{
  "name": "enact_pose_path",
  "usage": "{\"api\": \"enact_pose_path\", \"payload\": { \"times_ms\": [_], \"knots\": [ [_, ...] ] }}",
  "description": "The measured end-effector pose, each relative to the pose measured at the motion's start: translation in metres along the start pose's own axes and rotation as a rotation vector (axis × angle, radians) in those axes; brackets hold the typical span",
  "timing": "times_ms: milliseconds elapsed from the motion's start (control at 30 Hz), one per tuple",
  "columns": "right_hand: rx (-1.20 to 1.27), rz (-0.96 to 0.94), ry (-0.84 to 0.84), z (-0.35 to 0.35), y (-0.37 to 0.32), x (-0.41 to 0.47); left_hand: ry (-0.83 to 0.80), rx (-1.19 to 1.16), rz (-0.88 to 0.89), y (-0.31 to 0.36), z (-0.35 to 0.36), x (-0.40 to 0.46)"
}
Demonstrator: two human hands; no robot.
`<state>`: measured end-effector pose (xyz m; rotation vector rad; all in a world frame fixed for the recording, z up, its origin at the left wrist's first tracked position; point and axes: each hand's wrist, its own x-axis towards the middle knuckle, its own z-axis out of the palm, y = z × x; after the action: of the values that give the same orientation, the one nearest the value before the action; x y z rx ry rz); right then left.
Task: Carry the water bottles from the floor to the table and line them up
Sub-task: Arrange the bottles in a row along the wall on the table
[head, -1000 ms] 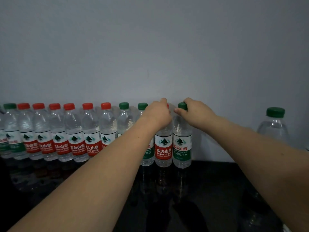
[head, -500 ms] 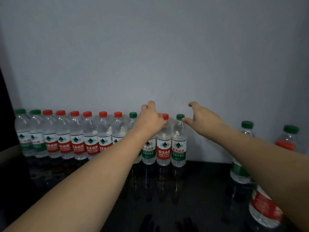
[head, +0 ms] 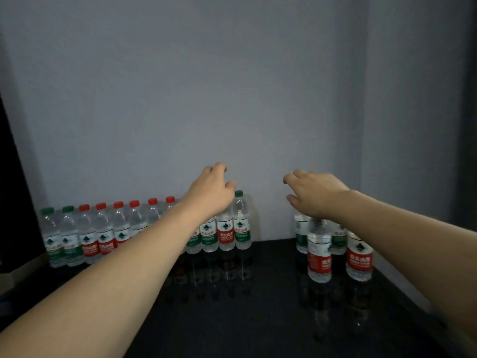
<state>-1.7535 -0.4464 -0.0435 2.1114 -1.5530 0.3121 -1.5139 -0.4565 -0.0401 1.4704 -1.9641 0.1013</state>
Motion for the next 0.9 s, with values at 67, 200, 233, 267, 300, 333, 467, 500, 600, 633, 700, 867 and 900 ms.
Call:
{"api": "enact_pose_path", "payload": {
  "times_ms": [67,200,233,267,300,333,467,500,600,633,700,867,900],
  "knots": [
    [-0.007,0.035,-0.022,-0.006,0.014,-0.019,-0.019,0.019,0.014,0.017,0.001,-0.006],
    [0.04,0.154,-0.057,-0.006,0.046,-0.049,-0.084,0.051,0.068,0.054,0.014,-0.01],
    [0.054,0.186,-0.07,-0.003,0.055,-0.055,-0.096,0.05,0.081,0.064,0.019,-0.009],
    [0.065,0.217,-0.085,0.001,0.064,-0.061,-0.108,0.048,0.091,0.074,0.024,-0.007],
    [0.077,0.247,-0.1,0.005,0.073,-0.065,-0.12,0.049,0.102,0.082,0.03,-0.004],
    [0.095,0.279,-0.111,0.01,0.081,-0.069,-0.134,0.053,0.11,0.09,0.037,-0.001],
    [0.188,0.401,-0.138,0.038,0.109,-0.074,-0.196,0.088,0.117,0.112,0.075,0.013],
    [0.202,0.425,-0.142,0.049,0.115,-0.073,-0.209,0.092,0.118,0.117,0.087,0.017],
    [0.211,0.515,-0.13,0.08,0.132,-0.067,-0.274,0.07,0.138,0.132,0.126,0.027],
    [0.21,0.545,-0.124,0.089,0.137,-0.064,-0.301,0.063,0.147,0.137,0.139,0.031],
    [0.234,0.591,-0.111,0.106,0.147,-0.056,-0.327,0.083,0.158,0.144,0.164,0.042],
    [0.372,0.585,-0.135,0.141,0.164,-0.035,-0.309,0.237,0.081,0.148,0.209,0.067],
    [0.414,0.576,-0.133,0.146,0.165,-0.032,-0.319,0.253,0.074,0.147,0.215,0.069]
  ]
}}
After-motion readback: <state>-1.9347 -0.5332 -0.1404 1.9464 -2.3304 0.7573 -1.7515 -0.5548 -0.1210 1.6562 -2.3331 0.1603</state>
